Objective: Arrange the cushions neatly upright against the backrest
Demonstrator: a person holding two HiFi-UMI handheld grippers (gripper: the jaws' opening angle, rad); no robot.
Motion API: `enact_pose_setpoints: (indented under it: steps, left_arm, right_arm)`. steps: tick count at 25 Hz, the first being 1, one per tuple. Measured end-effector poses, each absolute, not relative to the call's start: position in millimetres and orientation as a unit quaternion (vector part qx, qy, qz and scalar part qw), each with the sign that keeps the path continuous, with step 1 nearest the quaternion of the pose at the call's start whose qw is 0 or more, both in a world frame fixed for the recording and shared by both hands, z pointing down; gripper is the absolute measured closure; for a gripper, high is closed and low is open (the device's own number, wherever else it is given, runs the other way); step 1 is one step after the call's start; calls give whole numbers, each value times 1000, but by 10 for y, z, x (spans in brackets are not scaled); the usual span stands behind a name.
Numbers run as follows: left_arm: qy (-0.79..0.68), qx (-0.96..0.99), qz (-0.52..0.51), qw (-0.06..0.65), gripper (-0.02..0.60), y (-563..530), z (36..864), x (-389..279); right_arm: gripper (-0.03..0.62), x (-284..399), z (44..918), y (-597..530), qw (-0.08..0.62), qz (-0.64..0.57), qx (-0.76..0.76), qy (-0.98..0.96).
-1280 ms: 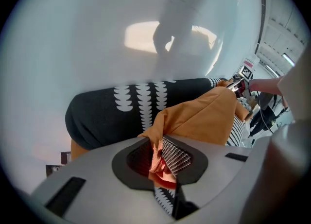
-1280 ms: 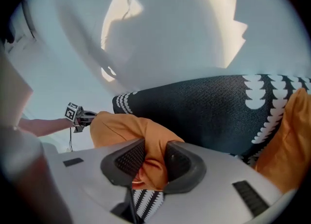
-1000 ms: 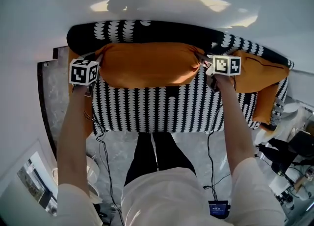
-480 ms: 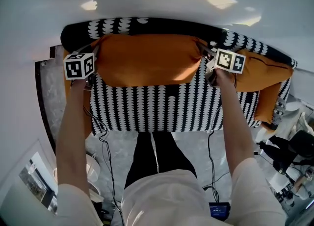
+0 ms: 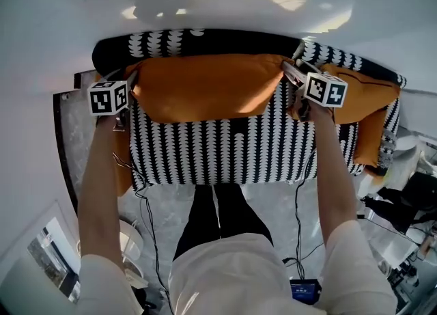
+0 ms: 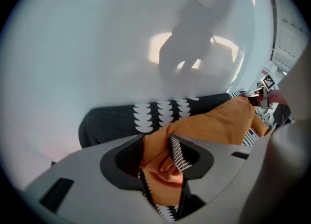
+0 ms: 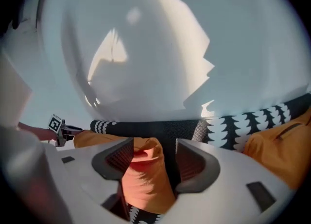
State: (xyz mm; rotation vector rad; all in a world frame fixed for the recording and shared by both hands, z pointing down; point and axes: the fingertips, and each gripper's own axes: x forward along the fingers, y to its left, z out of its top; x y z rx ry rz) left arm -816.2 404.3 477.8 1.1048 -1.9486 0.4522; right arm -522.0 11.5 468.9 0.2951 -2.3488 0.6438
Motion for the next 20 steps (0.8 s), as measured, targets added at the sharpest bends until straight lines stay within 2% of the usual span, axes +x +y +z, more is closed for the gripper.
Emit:
enact_pose_setpoints:
  steps: [3, 8, 10, 13, 15, 20]
  left_arm:
    - [-786, 443, 182, 392, 383, 4111, 4555, -8194]
    - [-780, 462, 190, 376, 379, 4273, 4272, -8017]
    - [-779, 471, 181, 373, 380, 4353, 4154, -7884]
    - [-771, 496, 162, 365, 382, 4464, 3951, -7516]
    - [-758, 519, 158, 362, 402, 4532, 3847, -7168]
    - [-733, 565, 160, 344, 511, 4631, 3638, -6350]
  right_arm:
    - [315, -5091, 4529, 207, 329, 234, 134, -905]
    - [333, -4775, 4266, 548, 309, 241, 146, -909]
    - [362, -4620, 4118, 782, 293, 253, 153, -909]
    - [459, -4352, 3904, 1227, 276, 260, 151, -913]
    - [491, -4118, 3770, 1568, 272, 263, 144, -914]
    - [539, -3603, 3438, 2301, 265, 256, 129, -921]
